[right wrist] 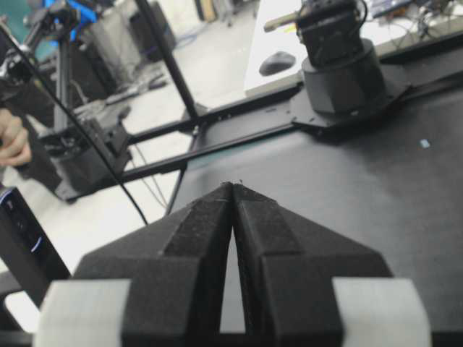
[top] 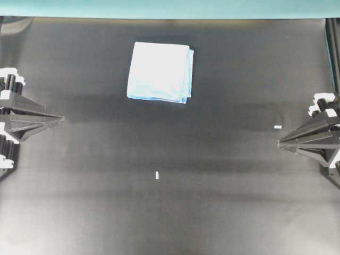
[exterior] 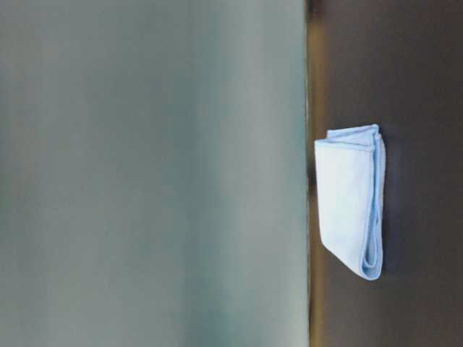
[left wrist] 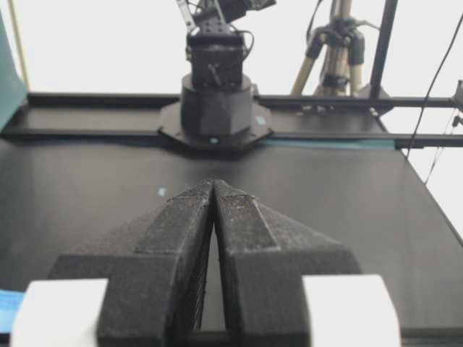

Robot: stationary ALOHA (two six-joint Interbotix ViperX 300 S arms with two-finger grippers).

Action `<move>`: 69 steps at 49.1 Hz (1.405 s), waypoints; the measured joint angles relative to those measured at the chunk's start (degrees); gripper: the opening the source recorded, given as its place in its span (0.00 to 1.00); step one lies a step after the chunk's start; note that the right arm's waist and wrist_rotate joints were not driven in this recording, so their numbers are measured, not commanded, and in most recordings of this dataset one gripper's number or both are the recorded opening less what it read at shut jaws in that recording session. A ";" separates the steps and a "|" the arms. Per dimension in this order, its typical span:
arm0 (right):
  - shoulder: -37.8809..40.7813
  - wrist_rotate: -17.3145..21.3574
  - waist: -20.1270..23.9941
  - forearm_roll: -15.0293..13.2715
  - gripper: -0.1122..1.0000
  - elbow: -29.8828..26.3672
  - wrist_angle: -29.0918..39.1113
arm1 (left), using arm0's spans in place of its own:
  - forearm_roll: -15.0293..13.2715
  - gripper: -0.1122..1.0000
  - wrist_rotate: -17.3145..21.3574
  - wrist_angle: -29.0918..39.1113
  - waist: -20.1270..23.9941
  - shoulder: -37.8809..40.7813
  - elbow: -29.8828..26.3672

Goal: Push a blue cloth with the left arm to wipe the desk.
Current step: 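Move the left gripper over the folded blue cloth and lower onto it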

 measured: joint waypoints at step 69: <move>0.09 0.09 0.00 0.09 0.10 0.00 5.27 | 2.02 0.47 -12.48 13.45 19.60 58.80 -34.19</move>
